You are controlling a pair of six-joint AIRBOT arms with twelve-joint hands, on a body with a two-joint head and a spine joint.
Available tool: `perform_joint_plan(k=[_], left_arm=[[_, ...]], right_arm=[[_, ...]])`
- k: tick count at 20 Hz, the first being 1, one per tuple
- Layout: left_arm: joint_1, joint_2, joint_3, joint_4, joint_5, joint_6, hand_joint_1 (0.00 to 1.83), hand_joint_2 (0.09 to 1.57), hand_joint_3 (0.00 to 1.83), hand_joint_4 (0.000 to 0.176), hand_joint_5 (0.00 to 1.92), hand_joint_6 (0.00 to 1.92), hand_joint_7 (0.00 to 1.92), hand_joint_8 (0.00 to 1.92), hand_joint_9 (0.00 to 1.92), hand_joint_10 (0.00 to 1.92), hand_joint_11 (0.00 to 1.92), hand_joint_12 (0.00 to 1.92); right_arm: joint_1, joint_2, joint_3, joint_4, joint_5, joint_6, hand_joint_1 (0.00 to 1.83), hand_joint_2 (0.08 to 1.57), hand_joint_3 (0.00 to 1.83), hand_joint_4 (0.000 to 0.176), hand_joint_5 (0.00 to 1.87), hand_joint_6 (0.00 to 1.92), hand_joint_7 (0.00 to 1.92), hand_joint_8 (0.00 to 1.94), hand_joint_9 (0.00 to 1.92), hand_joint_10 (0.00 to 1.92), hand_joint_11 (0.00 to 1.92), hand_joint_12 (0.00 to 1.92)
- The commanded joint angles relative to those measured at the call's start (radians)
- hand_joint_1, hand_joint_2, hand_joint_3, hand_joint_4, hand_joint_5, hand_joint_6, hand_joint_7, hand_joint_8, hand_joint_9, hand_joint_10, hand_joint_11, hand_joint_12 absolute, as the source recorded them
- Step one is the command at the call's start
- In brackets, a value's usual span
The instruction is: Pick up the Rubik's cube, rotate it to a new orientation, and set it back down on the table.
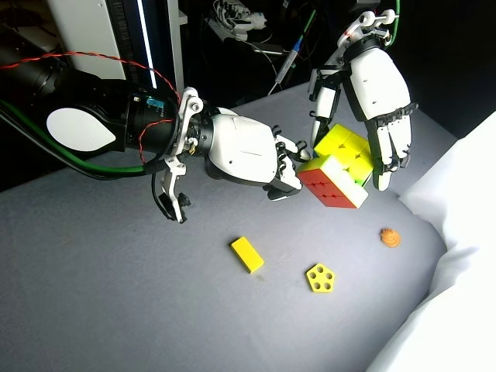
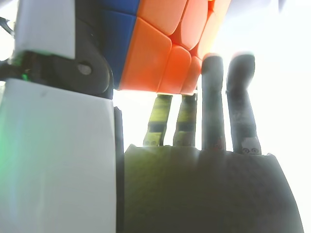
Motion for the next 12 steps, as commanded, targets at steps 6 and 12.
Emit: perform_joint_plan(k=[6, 12], left_arm=[[-0.025, 0.004, -0.007, 0.070, 0.029, -0.016, 1.04, 1.32, 0.00, 0.000, 0.60, 1.56, 0.15, 1.92, 0.24, 1.92, 0.30, 1.92], [-0.026, 0.004, -0.009, 0.050, 0.026, -0.023, 1.03, 1.41, 0.00, 0.000, 0.52, 1.62, 0.44, 1.92, 0.24, 1.92, 0.31, 1.92]], right_arm=[[0.020, -0.012, 0.023, 0.039, 0.093, -0.017, 0.00, 1.26, 0.00, 0.000, 0.23, 0.02, 0.59, 1.34, 0.53, 1.81, 0.37, 1.92], [0.017, -0.031, 0.041, 0.047, 0.086, -0.028, 0.00, 1.27, 0.00, 0.000, 0.26, 0.03, 0.58, 1.35, 0.51, 1.80, 0.35, 1.92]])
